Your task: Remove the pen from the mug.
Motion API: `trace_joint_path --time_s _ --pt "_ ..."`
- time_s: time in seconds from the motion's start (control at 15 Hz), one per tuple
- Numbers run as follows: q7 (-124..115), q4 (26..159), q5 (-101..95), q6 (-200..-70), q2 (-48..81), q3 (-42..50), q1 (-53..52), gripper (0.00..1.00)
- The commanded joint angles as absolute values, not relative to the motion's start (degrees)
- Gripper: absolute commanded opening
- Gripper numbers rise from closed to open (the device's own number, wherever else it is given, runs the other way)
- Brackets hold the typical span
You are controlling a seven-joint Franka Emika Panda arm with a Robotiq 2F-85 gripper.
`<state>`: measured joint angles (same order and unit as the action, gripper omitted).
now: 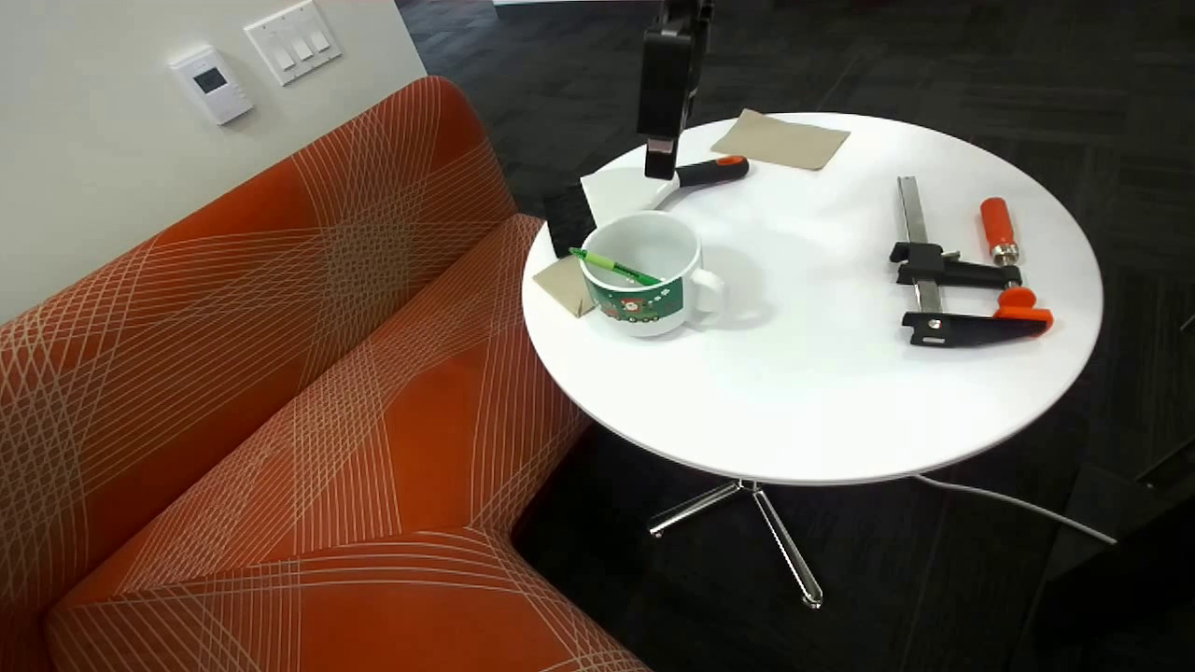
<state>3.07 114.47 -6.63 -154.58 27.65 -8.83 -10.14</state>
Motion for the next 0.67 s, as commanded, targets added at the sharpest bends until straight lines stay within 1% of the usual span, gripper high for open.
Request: trace_joint_path --time_s 0.0,0.07,0.2,0.27,0.33,0.4,0.47,0.53,0.6 --pt "2.8 107.8 -7.7 -152.4 33.0 -7.4 -12.1 1.0" --pt "2.9 106.6 -7.6 -152.0 34.2 -7.3 -12.3 0.98" --pt "3.0 104.5 -7.5 -151.2 36.2 -7.1 -12.6 0.8" --pt "3.1 103.6 -7.4 -150.7 37.0 -7.1 -12.7 0.72" --pt "3.0 102.6 -7.6 -150.3 37.8 -6.8 -13.0 0.68" --pt "3.0 101.7 -7.5 -149.8 38.6 -6.7 -13.0 0.68" --pt "3.0 100.8 -7.5 -149.2 39.4 -6.6 -13.1 0.65" --pt "2.9 99.7 -7.5 -148.4 40.2 -6.5 -13.2 0.69" --pt "3.0 98.6 -7.4 -147.5 41.1 -6.5 -13.2 0.71"
